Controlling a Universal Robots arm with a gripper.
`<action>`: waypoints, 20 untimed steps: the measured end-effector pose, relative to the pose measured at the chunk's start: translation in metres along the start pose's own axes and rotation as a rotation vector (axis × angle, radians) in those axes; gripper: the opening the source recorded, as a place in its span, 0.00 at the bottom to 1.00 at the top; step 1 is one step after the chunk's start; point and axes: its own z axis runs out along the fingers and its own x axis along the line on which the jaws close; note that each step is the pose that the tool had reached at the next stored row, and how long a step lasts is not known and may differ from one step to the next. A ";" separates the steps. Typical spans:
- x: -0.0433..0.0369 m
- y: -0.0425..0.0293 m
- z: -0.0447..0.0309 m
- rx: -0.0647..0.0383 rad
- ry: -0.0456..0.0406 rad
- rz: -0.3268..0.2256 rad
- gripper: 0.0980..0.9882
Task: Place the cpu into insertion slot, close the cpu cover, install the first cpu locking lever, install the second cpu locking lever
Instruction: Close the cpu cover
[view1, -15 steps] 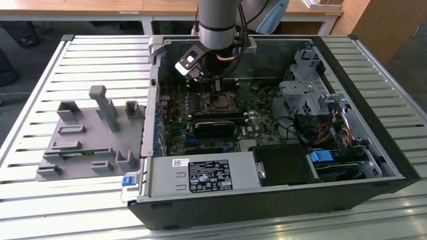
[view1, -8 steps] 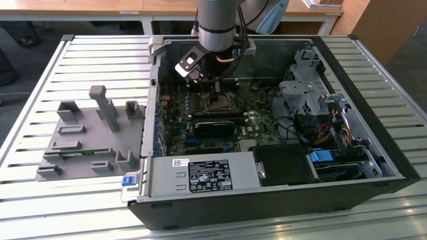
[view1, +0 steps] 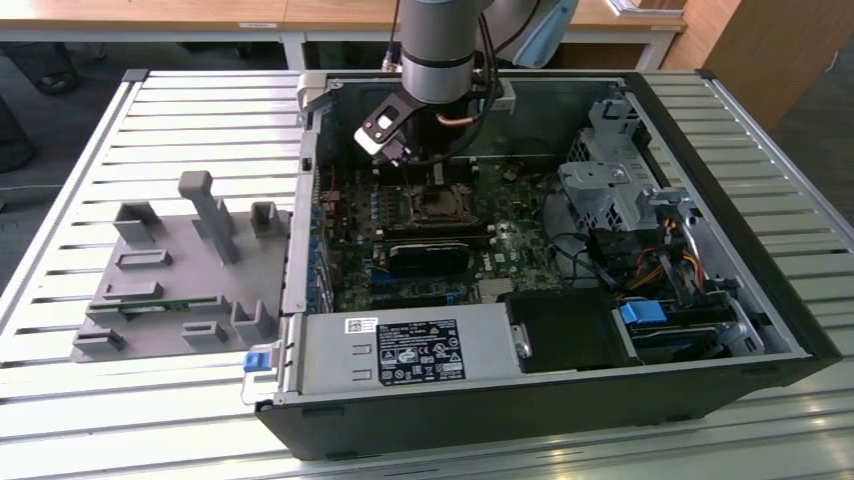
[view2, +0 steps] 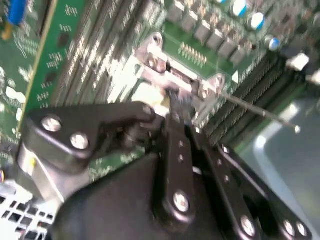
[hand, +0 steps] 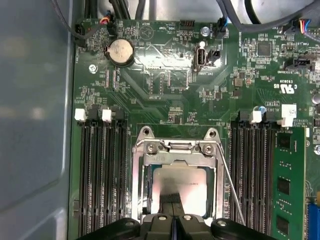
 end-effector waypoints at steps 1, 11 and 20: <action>0.0003 0.0003 -0.0007 -0.001 0.0016 0.000 0.01; 0.0000 0.0037 -0.0136 0.000 0.0003 0.000 0.01; 0.0000 0.0115 -0.0134 0.000 0.0008 0.000 0.01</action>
